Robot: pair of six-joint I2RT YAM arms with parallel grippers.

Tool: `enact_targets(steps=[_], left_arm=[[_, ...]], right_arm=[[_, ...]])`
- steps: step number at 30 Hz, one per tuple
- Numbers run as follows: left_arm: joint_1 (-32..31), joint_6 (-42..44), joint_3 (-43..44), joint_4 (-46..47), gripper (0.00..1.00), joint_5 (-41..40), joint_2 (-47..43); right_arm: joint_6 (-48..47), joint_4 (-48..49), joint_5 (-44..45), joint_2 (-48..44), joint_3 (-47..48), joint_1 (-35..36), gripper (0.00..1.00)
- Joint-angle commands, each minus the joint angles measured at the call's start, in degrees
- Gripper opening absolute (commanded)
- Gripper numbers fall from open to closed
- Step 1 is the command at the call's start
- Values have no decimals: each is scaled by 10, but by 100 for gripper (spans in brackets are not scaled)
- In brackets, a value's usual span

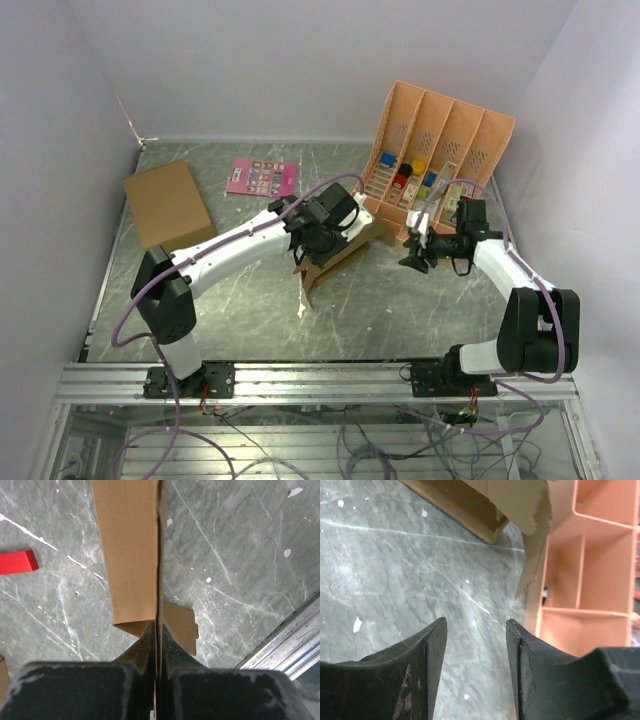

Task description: Fold the paper box

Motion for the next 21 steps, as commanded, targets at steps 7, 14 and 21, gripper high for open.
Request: enact_targets(steps=[7, 14, 21], left_arm=[[7, 29, -18, -41, 7, 16, -17], [7, 37, -23, -40, 7, 20, -20], [7, 41, -19, -40, 7, 23, -21]], right_arm=[[-60, -102, -128, 16, 113, -117, 39], [215, 197, -29, 30, 71, -48, 4], [226, 232, -14, 101, 76, 6, 7]])
